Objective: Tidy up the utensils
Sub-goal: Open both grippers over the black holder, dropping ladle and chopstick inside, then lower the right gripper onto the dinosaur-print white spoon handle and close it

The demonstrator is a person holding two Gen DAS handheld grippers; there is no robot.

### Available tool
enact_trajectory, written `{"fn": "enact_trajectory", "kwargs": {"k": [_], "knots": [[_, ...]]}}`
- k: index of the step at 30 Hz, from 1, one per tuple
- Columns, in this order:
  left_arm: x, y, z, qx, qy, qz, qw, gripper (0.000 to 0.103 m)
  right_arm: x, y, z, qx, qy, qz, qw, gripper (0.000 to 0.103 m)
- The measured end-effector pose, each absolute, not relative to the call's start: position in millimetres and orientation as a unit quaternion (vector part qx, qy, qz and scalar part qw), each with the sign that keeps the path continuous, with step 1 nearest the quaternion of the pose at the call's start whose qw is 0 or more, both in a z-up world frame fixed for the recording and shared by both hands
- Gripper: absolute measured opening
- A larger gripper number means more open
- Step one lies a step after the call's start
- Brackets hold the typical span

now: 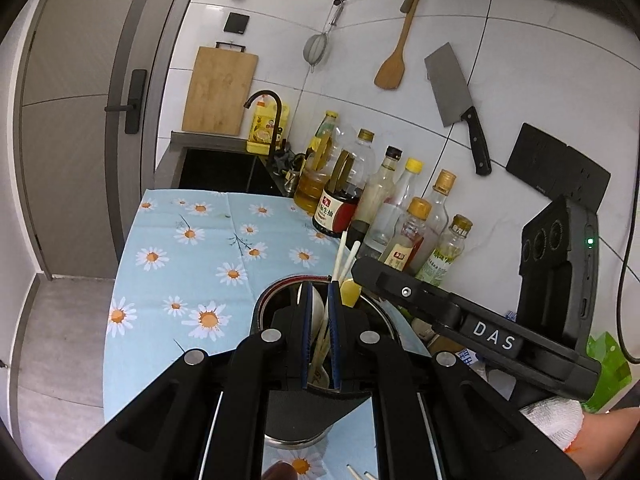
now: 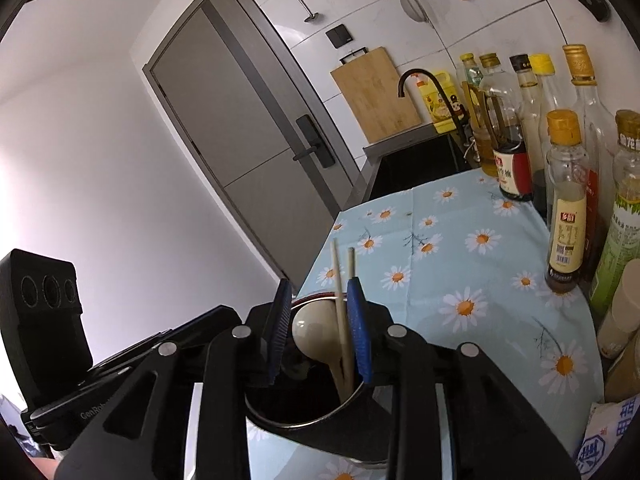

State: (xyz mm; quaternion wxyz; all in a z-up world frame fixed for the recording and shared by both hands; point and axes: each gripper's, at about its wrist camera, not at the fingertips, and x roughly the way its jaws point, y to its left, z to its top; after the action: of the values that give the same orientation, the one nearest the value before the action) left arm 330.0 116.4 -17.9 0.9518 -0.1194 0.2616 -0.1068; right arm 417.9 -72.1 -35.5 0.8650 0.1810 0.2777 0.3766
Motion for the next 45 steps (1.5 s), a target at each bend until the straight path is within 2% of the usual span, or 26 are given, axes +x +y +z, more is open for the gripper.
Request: {"fn": "enact_trajectory", "kwargs": {"k": [6,8,9,10,12,19,20,27,39,45], "knots": [[317.6,116.9,-13.9,-0.122,0.259,-0.106,0.952,0.007,406.8,-77.2,-27.9,0.18,0.271,0.377,0.867,0.03],[314.2,116.6,-13.3,-0.125,0.262,-0.108,0.951,0.017,402.0,-80.6,-24.6,0.179,0.271,0.377,0.867,0.031],[311.3,116.3,-12.1,-0.125,0.262,-0.105,0.951,0.027,398.8,-83.0,-22.3,0.179,0.27,0.378,0.867,0.031],[309.0,115.6,-10.8,-0.124,0.26,-0.104,0.952,0.028,395.7,-85.0,-20.0,0.179,0.268,0.379,0.868,0.031],[302.1,113.1,-7.1,-0.118,0.255,-0.102,0.954,0.028,391.0,-88.4,-16.3,0.176,0.271,0.383,0.865,0.036],[277.2,108.7,4.3,-0.111,0.251,-0.1,0.956,0.028,363.9,-108.1,5.2,0.155,0.268,0.386,0.869,0.037],[273.1,108.8,5.7,-0.113,0.25,-0.099,0.957,0.028,360.2,-110.3,7.7,0.15,0.27,0.385,0.87,0.04],[245.4,102.6,10.0,-0.118,0.259,-0.096,0.954,0.028,334.1,-119.1,9.0,0.12,0.322,0.393,0.853,0.041],[216.2,103.1,-21.8,-0.122,0.306,-0.089,0.94,0.028,308.0,-110.4,-29.9,0.066,0.411,0.409,0.812,0.041],[198.5,99.9,-44.8,-0.129,0.336,-0.097,0.928,0.028,297.9,-88.2,-57.8,-0.016,0.473,0.413,0.778,0.041]]}}
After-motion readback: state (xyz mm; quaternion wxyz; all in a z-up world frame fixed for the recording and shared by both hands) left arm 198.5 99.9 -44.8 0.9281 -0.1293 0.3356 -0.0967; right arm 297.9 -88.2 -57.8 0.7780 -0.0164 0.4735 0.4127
